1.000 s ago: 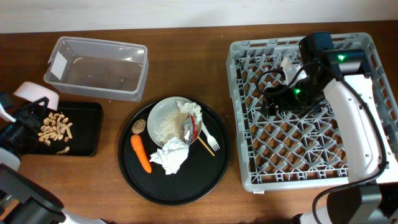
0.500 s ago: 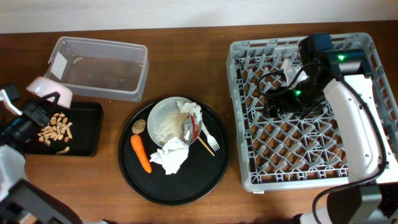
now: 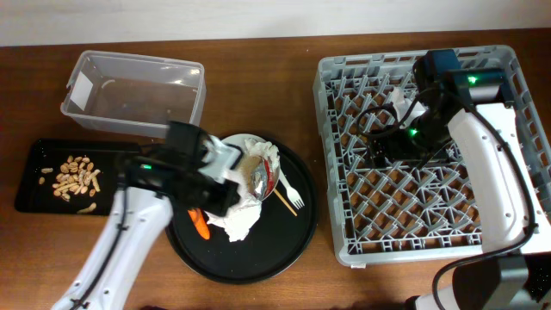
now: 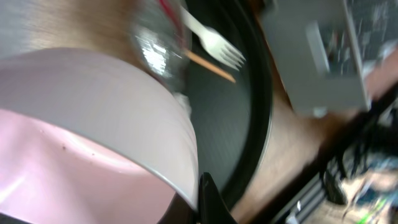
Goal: Sort waste into correct bins and load items into the dishwasher rack
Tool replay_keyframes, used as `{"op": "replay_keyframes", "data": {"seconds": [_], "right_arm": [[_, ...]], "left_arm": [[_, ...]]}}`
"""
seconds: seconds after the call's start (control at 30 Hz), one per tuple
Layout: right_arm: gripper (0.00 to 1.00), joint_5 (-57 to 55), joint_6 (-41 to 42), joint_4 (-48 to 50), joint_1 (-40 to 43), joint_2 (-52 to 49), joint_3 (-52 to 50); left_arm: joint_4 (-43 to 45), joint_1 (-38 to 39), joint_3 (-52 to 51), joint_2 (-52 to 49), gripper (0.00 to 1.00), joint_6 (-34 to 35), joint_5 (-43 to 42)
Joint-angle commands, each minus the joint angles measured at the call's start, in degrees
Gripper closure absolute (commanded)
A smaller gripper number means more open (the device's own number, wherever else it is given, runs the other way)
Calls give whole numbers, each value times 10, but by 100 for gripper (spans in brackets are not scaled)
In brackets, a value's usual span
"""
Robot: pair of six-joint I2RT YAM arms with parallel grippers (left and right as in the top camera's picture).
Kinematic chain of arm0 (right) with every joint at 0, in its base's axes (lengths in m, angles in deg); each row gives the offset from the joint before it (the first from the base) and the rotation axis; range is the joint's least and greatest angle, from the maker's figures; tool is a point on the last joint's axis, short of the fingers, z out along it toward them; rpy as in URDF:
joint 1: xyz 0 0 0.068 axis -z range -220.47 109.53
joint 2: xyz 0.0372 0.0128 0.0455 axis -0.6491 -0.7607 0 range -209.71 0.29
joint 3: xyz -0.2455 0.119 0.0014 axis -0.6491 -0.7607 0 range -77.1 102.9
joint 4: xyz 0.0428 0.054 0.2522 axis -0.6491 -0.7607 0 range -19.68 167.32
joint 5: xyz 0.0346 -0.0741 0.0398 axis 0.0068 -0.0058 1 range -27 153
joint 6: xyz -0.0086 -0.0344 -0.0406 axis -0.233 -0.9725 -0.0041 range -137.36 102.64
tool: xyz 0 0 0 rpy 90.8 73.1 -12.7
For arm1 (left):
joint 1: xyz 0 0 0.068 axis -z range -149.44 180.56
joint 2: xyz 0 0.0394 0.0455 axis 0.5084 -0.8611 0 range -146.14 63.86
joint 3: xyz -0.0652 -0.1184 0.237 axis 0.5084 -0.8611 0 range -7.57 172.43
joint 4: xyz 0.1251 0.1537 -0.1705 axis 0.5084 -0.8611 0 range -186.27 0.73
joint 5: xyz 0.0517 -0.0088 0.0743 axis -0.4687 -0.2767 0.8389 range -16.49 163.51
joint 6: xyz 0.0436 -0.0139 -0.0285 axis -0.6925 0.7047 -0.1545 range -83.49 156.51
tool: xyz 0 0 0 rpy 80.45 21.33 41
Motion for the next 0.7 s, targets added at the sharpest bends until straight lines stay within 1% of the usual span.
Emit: {"op": "replay_keyframes", "data": {"seconds": [0.0,0.07,0.17,0.2,0.23,0.27,0.3,0.33,0.37,0.4,0.43,0.47,0.53,0.57,0.6,0.67], "right_arm": [[4,-3,1,-3,-2,4,-2],[4,-3,0,-5,-2,4,-2],[4,-3,0,-6,-2,4,-2],[4,-3,0,-6,-2,4,-2],[3,-3,0,-8,-2,4,-2],[2,-3,0,-10,-2,4,-2],[2,4,-1,-15,-2,4,-2],[2,27,-3,-17,-2,4,-2],[1,47,-26,-16,-2,4,-2],[1,47,-25,-15,-2,5,-1],[2,47,-25,-15,-3,9,2],[2,47,-25,-15,-4,16,5],[2,47,-28,-14,-25,43,9],[2,47,-28,-14,-43,49,9],[2,47,-32,-14,-73,50,9],[2,46,-31,-3,-159,43,0]], "left_arm": [[7,96,-23,5,100,43,80],[40,147,-65,-6,100,85,96],[59,182,-88,-21,100,86,96],[64,186,-87,-21,89,86,96],[68,187,-87,-21,69,86,96],[70,187,-87,-20,55,85,96],[73,186,-83,-20,36,78,99],[67,182,-70,-19,27,62,106],[52,169,-37,-15,15,62,126],[36,153,-3,-8,1,62,149],[11,126,39,3,1,62,181],[-5,103,58,12,1,62,198],[-22,24,67,35,1,67,205],[-31,-18,67,40,1,81,206],[-41,-61,67,40,1,100,205],[-59,-155,67,40,1,122,205]]}}
